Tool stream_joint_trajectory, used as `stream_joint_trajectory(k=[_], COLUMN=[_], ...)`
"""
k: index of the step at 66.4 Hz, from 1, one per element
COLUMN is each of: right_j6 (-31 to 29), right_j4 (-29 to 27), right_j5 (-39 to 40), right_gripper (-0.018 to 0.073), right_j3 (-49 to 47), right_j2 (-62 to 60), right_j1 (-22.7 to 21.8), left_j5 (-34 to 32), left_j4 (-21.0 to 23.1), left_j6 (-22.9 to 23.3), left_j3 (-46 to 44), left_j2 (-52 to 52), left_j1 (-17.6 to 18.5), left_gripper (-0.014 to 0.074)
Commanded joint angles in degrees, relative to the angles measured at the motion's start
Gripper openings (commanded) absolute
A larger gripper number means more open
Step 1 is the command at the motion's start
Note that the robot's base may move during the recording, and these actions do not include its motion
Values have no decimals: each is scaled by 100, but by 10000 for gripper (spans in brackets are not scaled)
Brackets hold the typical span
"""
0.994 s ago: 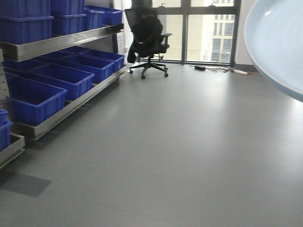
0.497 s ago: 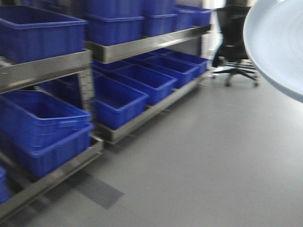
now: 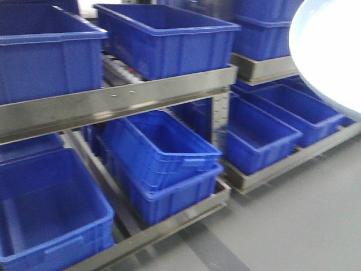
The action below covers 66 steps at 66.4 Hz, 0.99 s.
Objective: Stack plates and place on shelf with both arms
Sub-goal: 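Turn and drive the base up to the shelf of blue bins, then lower the plate stack into the blue bin with the right gripper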
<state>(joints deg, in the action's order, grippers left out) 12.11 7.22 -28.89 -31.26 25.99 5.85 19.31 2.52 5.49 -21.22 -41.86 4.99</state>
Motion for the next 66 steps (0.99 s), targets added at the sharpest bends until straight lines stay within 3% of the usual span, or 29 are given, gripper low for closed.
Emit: stream_joint_trajectory(k=[1,66], right_j6=[-23,-23], right_j4=[48,48], right_j5=[560,560], right_gripper=[57,57], right_j3=[-172,-172], right_j2=[3,3], right_j1=[-43,-43], left_j5=[-438,-438], left_j4=[7,7], left_j6=[51,51], left_j3=[-160,-160], left_j2=[8,8], left_j1=[-21,-10], left_gripper=[83,83])
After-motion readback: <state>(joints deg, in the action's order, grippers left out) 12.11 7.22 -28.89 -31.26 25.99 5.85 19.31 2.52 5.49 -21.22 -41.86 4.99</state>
